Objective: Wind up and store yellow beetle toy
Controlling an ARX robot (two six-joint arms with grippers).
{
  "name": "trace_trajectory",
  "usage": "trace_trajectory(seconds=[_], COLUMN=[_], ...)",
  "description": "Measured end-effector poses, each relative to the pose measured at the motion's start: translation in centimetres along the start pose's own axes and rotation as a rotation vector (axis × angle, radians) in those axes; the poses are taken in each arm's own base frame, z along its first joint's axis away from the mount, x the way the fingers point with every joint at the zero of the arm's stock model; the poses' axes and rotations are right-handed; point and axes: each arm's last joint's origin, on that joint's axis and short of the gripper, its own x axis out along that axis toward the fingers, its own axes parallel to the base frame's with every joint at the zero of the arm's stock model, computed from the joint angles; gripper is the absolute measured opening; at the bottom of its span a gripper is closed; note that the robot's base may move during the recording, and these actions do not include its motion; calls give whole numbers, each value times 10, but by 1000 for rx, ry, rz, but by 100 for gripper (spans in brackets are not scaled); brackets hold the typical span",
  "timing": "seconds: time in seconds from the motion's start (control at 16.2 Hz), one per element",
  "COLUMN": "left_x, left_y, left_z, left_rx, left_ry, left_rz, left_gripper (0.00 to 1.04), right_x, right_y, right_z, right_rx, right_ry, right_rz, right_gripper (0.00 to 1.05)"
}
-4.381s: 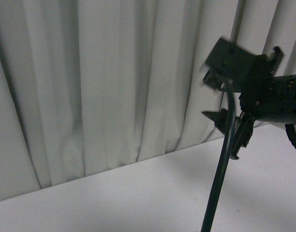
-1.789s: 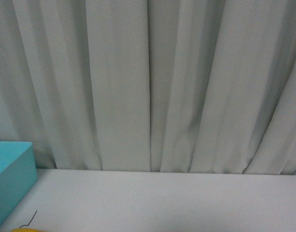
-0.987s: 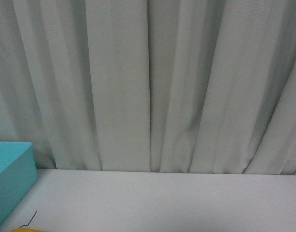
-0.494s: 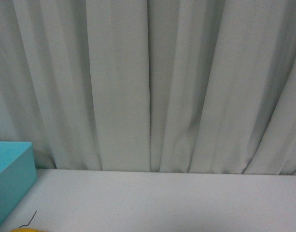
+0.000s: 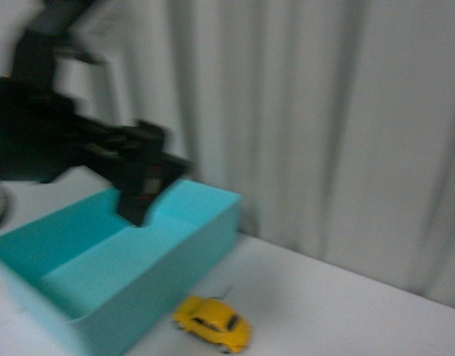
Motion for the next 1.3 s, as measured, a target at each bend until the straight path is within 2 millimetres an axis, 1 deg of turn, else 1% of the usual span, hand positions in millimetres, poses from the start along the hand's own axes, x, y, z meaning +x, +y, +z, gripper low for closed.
trace_trajectory(seconds=[0.06, 0.12, 0.25, 0.31, 0.37, 0.49, 0.62, 0.68, 0.74, 0.86, 1.05, 1.17, 1.3], left_x=[11, 23, 40, 52, 63, 79, 98, 105, 116, 125, 143, 153, 158], left_y=[3, 6, 11, 9, 4, -13, -41, -53, -61, -67, -70, -68, -66], left_z=[11, 28, 47, 52, 49, 35, 19, 8, -4, -16, -34, -44, -50], left_rx=[83, 200, 370, 471, 576, 738, 900, 940, 980, 1008, 1114, 1187, 1211], left_ry=[25, 51, 84, 123, 184, 280, 323, 387, 436, 473, 535, 562, 571], left_rz=[-74, -179, -258, -325, -385, -504, -635, -700, -732, -768, -766, -741, -735], left_gripper=[98, 98, 98, 98, 98, 98, 98, 98, 98, 98, 98, 98, 98], right_x=[0, 0, 0, 0, 0, 0, 0, 0, 0, 0, 0, 0, 0], right_y=[0, 0, 0, 0, 0, 0, 0, 0, 0, 0, 0, 0, 0], right_z=[0, 0, 0, 0, 0, 0, 0, 0, 0, 0, 0, 0, 0], right_rx=[0, 0, 0, 0, 0, 0, 0, 0, 0, 0, 0, 0, 0], right_ry=[0, 0, 0, 0, 0, 0, 0, 0, 0, 0, 0, 0, 0], right_rz=[0, 0, 0, 0, 0, 0, 0, 0, 0, 0, 0, 0, 0], right_gripper=[98, 98, 98, 98, 98, 98, 98, 98, 98, 98, 98, 98, 98])
